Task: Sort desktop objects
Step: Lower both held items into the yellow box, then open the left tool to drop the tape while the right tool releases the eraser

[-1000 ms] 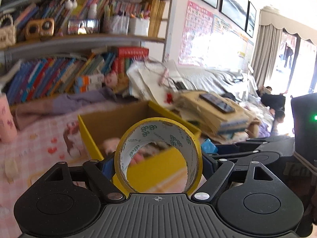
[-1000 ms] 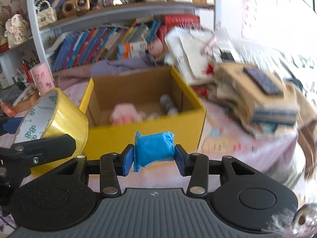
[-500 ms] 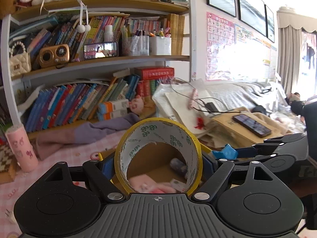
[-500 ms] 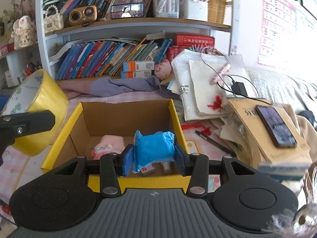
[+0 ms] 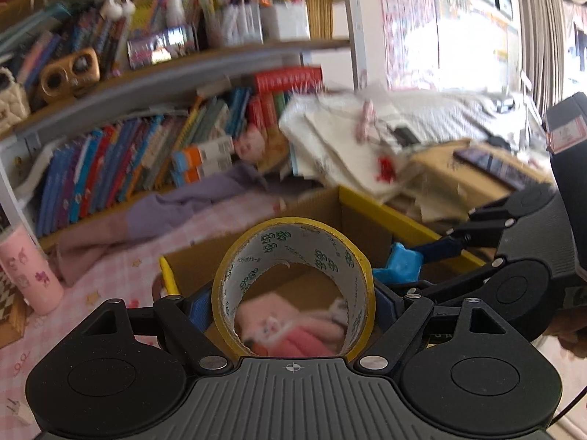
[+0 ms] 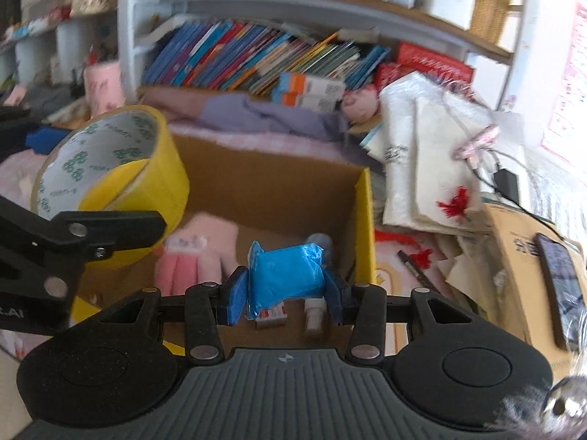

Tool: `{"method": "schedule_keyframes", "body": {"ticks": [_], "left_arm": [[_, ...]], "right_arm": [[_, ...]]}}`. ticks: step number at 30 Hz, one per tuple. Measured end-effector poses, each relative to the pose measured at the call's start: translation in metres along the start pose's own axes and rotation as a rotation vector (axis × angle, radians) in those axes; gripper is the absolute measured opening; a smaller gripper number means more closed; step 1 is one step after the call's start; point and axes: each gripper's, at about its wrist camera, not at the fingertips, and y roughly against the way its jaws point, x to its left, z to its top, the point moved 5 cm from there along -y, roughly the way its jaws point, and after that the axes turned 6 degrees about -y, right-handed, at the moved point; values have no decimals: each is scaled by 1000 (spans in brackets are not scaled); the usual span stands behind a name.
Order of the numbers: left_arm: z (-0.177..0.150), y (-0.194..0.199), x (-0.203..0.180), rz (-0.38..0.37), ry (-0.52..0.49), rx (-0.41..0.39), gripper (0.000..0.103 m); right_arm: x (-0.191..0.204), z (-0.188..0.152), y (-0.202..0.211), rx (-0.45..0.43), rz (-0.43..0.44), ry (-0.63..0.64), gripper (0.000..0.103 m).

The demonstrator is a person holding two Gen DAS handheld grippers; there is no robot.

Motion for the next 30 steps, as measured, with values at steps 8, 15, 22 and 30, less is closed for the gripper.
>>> {"method": "schedule_keyframes", "body": {"ticks": [8, 15, 22, 30], "left_arm": [[-16, -18, 0, -13, 4, 104, 85], [-21, -14, -14, -11, -65, 84, 89], [-16, -3, -14, 6, -50, 50, 91], [-5, 19, 0, 49, 65, -39, 91]], "right_arm": [[0, -5, -20, 77, 36, 26, 41], [-3, -6, -24, 91, 39, -11, 46], [-6, -7, -17, 64, 41, -38, 54], [-10, -8, -2, 15, 24, -85, 55]]}}
